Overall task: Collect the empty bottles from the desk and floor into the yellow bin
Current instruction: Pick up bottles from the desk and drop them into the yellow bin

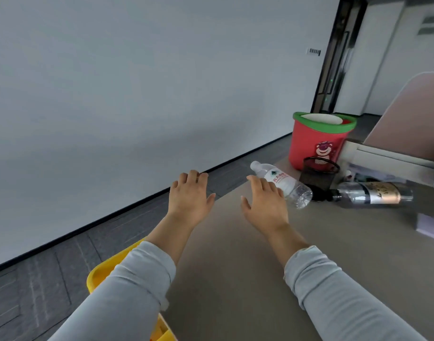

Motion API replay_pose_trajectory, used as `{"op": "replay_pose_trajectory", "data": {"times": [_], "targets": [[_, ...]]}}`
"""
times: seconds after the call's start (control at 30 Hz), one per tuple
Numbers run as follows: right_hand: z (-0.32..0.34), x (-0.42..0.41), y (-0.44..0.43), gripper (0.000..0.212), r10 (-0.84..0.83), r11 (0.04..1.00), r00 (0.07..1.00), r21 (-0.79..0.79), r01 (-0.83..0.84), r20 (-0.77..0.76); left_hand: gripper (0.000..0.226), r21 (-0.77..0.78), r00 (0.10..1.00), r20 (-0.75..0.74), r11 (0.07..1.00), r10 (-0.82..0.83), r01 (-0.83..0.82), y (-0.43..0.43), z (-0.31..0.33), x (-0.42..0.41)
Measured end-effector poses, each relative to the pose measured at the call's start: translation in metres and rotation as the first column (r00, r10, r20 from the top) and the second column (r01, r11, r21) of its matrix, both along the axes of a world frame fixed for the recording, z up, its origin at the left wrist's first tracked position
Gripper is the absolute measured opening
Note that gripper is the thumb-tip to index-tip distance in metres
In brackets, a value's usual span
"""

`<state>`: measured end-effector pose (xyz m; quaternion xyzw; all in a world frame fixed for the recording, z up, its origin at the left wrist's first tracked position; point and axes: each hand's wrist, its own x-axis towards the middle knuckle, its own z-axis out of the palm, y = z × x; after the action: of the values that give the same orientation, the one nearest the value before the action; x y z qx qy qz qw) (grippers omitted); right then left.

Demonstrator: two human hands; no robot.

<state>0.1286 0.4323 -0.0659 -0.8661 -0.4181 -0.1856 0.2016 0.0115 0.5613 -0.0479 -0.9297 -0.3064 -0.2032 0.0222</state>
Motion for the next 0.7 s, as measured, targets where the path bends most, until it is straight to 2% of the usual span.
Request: {"op": "replay_pose_trajectory", "data": {"times": [0.27, 0.4, 0.5, 0.7], "targets": [[-0.008, 0.061, -0.105, 0.045, -0.222, 0.968, 0.975, 0.123, 0.218, 0.018, 0.062, -0.021, 0.97, 0.04, 0.97, -0.241, 0.241, -0.084, -0.017, 0.088], [-0.015, 0.085, -0.144, 0.047, -0.306, 0.946, 0.952, 0.102, 0.306, -0.018, 0.067, 0.001, 0.913, 0.115, 0.919, -0.391, 0.394, -0.105, -0.021, 0.126], [-0.018, 0.098, -0.16, 0.048, -0.334, 0.937, 0.942, 0.098, 0.336, -0.031, 0.075, 0.051, 0.898, 0.048, 0.899, -0.438, 0.436, -0.103, -0.025, 0.145], [-0.022, 0.114, -0.163, 0.046, -0.311, 0.945, 0.95, 0.102, 0.311, -0.023, 0.093, 0.063, 0.913, -0.116, 0.914, -0.392, 0.4, -0.093, -0.024, 0.171]]}}
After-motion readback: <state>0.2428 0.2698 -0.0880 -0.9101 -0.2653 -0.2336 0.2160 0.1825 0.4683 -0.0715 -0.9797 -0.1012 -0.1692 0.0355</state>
